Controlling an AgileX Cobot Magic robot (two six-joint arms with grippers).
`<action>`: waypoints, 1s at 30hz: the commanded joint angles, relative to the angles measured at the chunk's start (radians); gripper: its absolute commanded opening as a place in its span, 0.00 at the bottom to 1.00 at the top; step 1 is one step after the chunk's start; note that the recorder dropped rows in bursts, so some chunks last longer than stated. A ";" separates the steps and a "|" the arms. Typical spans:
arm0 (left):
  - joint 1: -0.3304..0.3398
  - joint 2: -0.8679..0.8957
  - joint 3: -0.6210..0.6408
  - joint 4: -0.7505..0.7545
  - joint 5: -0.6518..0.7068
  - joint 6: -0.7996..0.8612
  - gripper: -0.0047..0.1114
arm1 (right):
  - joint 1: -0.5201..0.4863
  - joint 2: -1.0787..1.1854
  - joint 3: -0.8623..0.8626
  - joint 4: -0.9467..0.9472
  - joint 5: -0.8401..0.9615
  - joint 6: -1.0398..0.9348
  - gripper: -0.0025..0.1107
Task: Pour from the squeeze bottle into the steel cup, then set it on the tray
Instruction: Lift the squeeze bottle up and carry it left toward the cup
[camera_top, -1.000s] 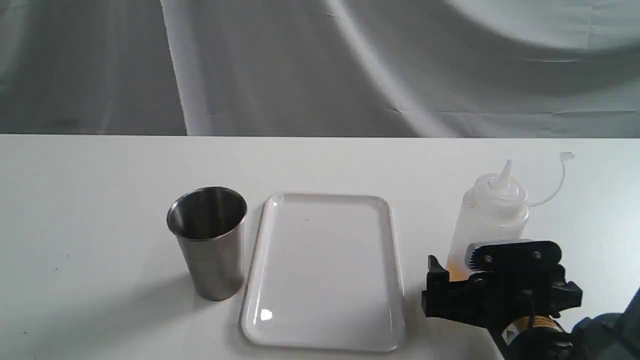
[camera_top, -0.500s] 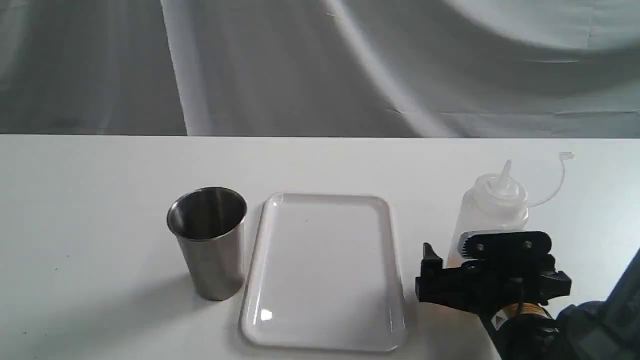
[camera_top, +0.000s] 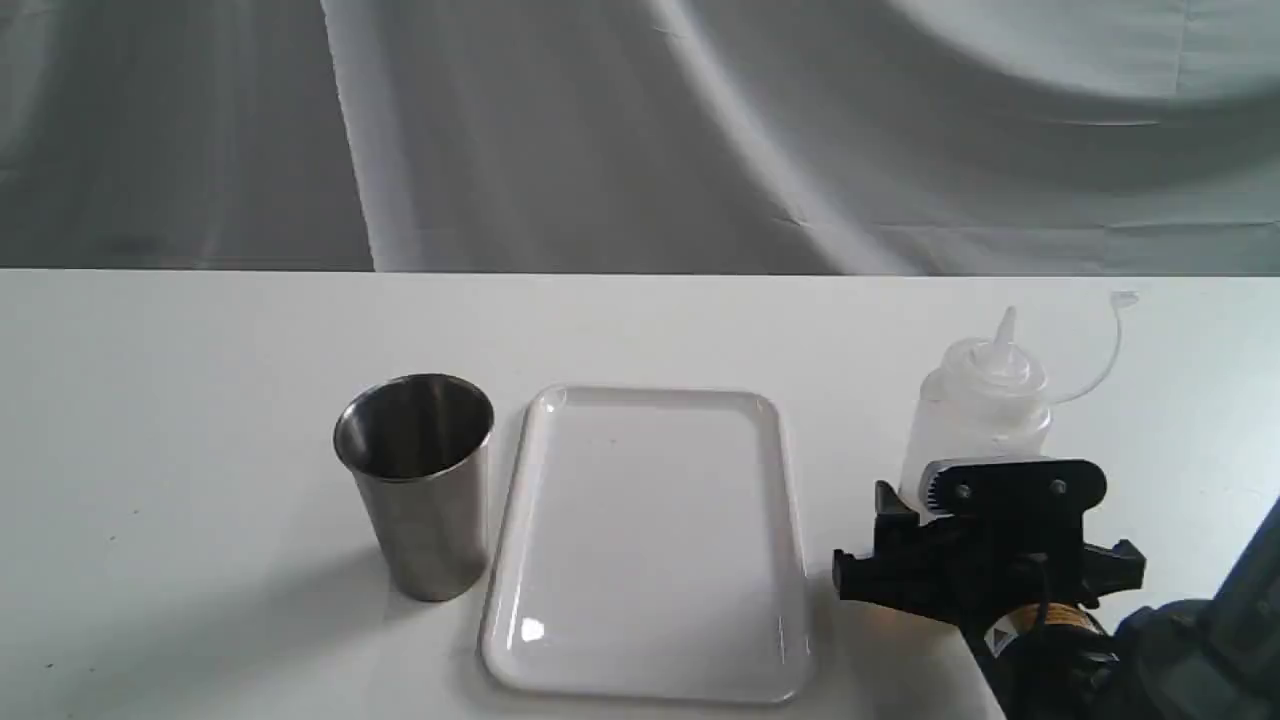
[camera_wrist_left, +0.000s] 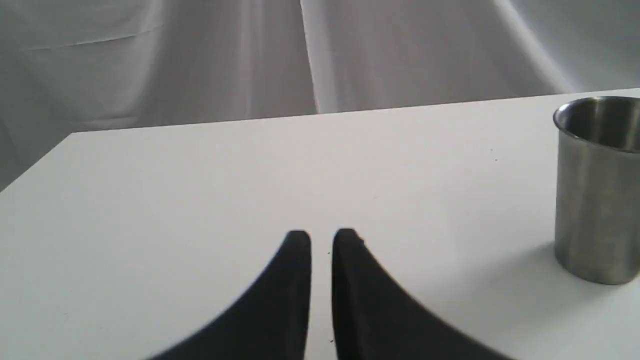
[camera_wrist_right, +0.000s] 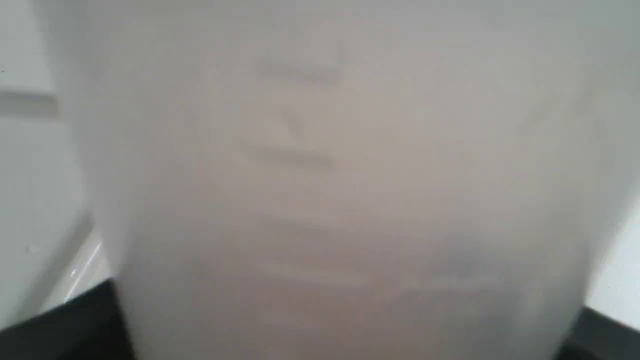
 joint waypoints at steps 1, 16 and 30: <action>-0.002 -0.005 0.004 0.002 -0.007 -0.002 0.11 | -0.009 -0.010 -0.002 -0.003 -0.008 -0.032 0.02; -0.002 -0.005 0.004 0.002 -0.007 -0.002 0.11 | 0.011 -0.339 0.033 -0.004 -0.008 -0.214 0.02; -0.002 -0.005 0.004 0.002 -0.007 -0.002 0.11 | 0.165 -0.717 0.029 0.073 0.297 -0.546 0.02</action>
